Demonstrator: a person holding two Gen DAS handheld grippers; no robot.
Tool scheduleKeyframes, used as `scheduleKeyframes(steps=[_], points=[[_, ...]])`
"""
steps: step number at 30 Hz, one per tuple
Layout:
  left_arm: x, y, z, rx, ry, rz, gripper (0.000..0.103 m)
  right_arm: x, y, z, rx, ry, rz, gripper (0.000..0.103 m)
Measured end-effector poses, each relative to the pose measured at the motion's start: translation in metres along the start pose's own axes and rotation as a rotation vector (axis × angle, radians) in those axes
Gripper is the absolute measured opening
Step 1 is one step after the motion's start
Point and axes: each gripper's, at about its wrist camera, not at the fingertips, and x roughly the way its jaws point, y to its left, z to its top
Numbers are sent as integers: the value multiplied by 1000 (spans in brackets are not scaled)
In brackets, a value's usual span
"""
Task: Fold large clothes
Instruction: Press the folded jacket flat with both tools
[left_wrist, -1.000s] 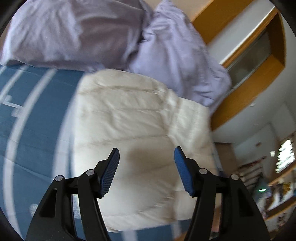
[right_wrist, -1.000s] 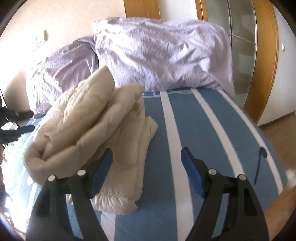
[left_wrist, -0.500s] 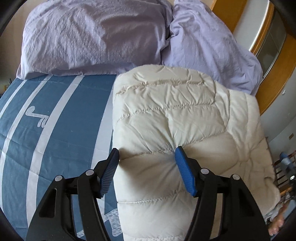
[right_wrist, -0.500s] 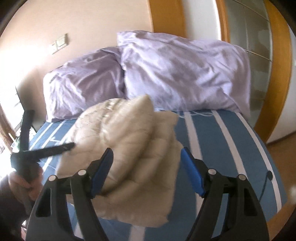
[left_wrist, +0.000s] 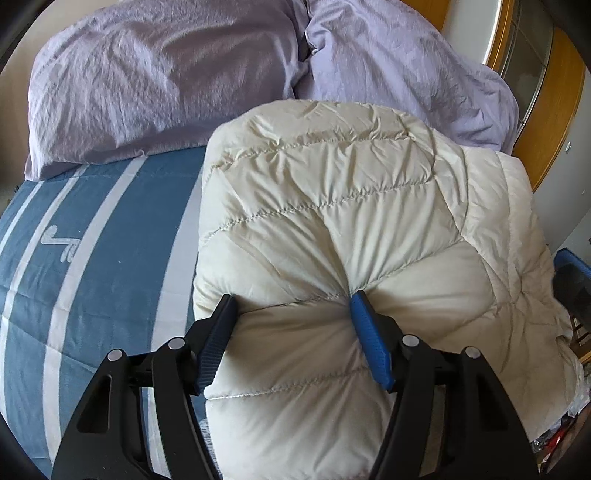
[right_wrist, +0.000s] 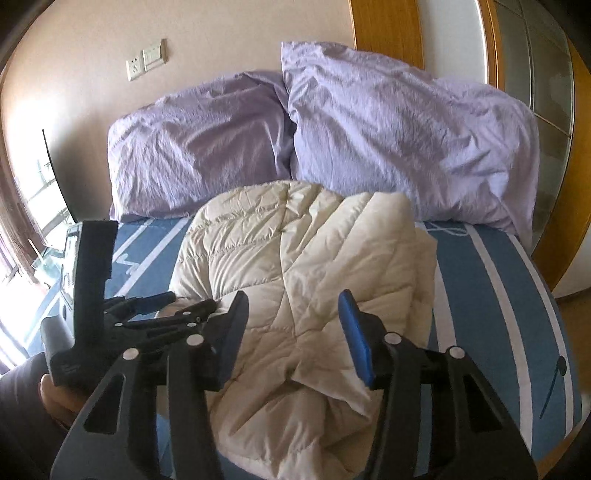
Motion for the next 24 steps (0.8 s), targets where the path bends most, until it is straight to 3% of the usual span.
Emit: scheduleKeyframes(steps=[6, 15, 24], points=[[5, -1, -1, 10, 6, -8, 65, 12, -3, -5, -2, 26, -23, 48], [6, -1, 0, 10, 11, -25, 67, 30, -27, -30, 23, 97, -63, 35], [1, -14, -2, 60, -16, -25, 69, 40, -48, -68, 76, 99, -53, 34]])
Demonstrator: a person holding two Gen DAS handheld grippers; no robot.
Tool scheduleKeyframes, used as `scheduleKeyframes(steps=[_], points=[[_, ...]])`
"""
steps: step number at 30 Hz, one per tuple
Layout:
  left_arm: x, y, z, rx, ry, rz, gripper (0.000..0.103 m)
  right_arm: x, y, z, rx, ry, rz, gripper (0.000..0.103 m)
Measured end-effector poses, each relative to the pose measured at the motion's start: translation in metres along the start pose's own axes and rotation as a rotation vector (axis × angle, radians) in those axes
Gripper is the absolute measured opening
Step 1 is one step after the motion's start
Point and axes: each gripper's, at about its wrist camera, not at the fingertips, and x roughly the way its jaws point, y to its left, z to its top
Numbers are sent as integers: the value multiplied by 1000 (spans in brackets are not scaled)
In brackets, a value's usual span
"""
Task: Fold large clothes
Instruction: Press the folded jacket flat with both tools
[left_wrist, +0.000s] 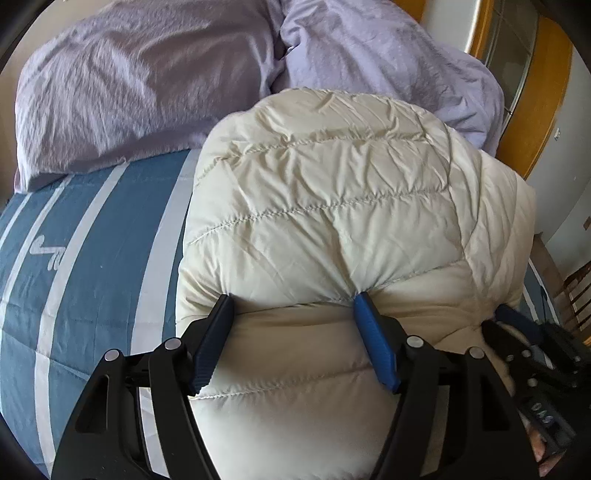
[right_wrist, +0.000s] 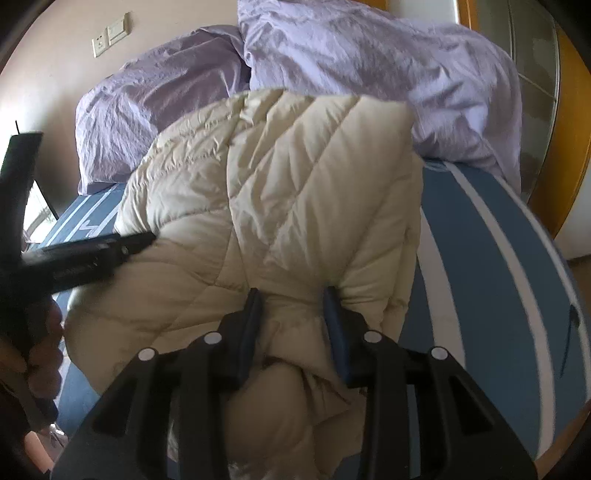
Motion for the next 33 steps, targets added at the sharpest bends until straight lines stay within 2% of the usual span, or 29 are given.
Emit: scheduleKeyframes(steps=[5, 8, 15, 19, 24, 29, 33], points=[[-12, -8, 10, 24, -31, -5, 69, 10, -10, -9, 38, 1, 22, 34], [-18, -11, 20, 46, -67, 27, 69, 13, -13, -12, 51, 2, 34, 35], [-15, -14, 47, 94, -154, 211, 69, 14, -17, -14, 65, -2, 55, 35], [3, -13, 50, 107, -144, 275, 71, 14, -18, -14, 67, 2, 61, 35], [26, -12, 43, 92, -101, 276, 71, 13, -19, -12, 73, 5, 65, 35], [31, -15, 42, 94, -88, 275, 71, 8, -21, -7, 86, 10, 71, 38], [31, -16, 39, 94, -89, 268, 71, -9, -21, 9, 97, 0, 62, 48]])
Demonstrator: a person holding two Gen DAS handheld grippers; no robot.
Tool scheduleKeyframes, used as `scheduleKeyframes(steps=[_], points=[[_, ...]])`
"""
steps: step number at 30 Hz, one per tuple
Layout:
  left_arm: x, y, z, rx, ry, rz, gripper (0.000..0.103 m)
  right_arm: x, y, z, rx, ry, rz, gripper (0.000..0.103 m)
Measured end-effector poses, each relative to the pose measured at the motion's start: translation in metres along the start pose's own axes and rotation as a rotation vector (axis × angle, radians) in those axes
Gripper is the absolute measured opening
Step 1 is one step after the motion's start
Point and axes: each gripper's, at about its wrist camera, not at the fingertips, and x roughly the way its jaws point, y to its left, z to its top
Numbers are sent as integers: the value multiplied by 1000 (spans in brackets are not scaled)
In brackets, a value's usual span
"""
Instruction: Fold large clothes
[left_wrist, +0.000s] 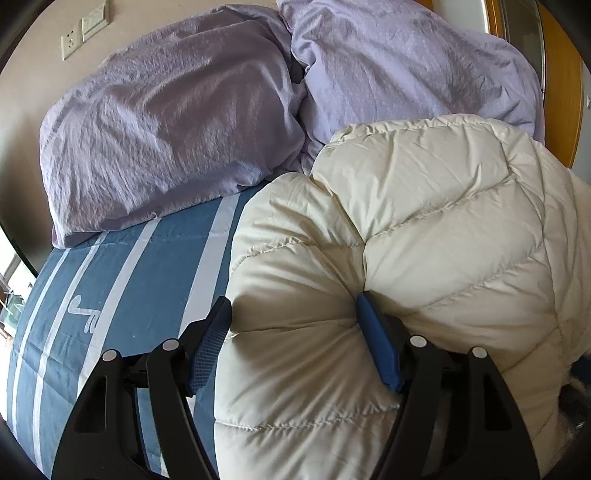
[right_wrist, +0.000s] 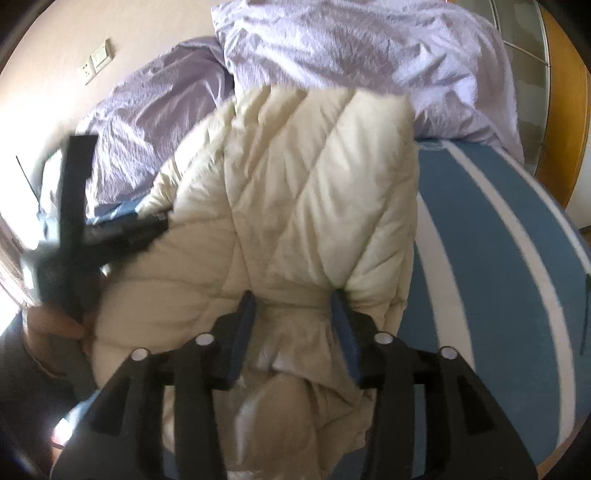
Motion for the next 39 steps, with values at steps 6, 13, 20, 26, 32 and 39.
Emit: scheduleKeyframes(steps=[6, 13, 20, 26, 32, 39], points=[[0, 3, -1, -11, 5, -12, 71, -32, 18, 43, -32, -119, 9, 58], [1, 5, -1, -23, 9, -24, 71, -16, 31, 90, -24, -177, -47, 58], [2, 5, -1, -25, 6, -23, 72, 14, 28, 114, -2, -221, -128, 58], [1, 2, -2, -15, -6, -16, 72, 39, 17, 110, -32, -214, -226, 58], [2, 1, 0, -22, -12, -27, 73, 62, -15, 100, 50, -172, -237, 58], [6, 2, 0, -42, -13, -41, 76, 76, -18, 99, 43, -168, -242, 61]])
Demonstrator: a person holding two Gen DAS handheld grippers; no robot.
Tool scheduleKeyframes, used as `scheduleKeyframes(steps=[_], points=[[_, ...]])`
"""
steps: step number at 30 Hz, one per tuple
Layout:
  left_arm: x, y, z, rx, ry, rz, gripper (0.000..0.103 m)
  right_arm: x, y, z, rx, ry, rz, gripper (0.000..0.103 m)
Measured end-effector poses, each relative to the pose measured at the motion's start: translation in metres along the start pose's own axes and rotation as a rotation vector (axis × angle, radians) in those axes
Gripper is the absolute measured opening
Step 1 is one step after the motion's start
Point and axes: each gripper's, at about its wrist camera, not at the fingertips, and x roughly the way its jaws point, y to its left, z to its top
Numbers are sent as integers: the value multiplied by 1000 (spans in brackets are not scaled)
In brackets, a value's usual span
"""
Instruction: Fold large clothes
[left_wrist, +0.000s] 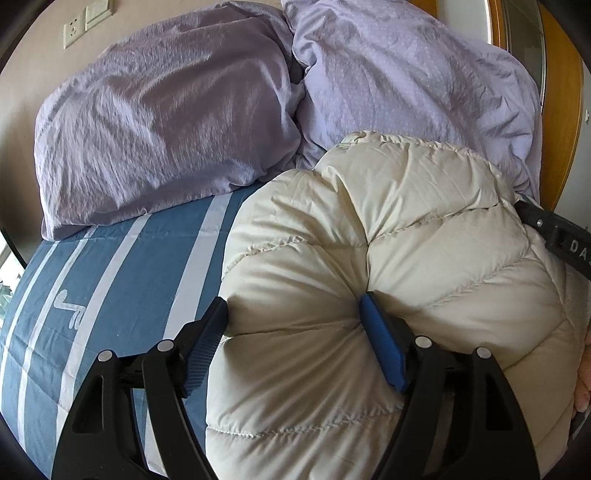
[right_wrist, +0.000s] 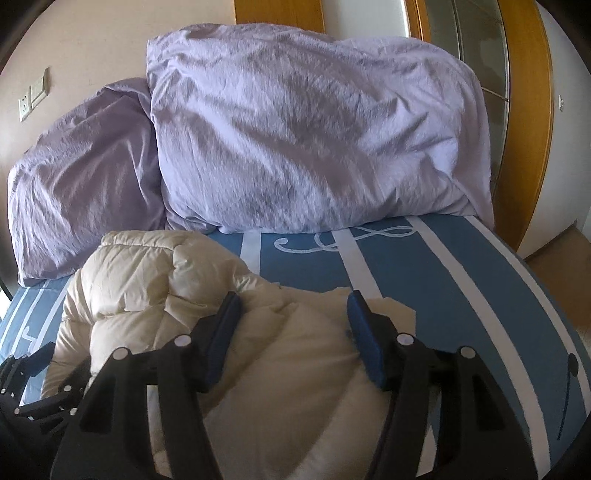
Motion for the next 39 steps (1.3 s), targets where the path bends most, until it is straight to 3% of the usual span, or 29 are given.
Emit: scheduleKeyframes(steps=[16, 39], points=[[5, 1, -4, -22, -42, -15, 79, 41, -11, -9, 60, 111, 32, 70], [7, 1, -4, -27, -46, -17, 82, 62, -22, -14, 135, 196, 90, 75]])
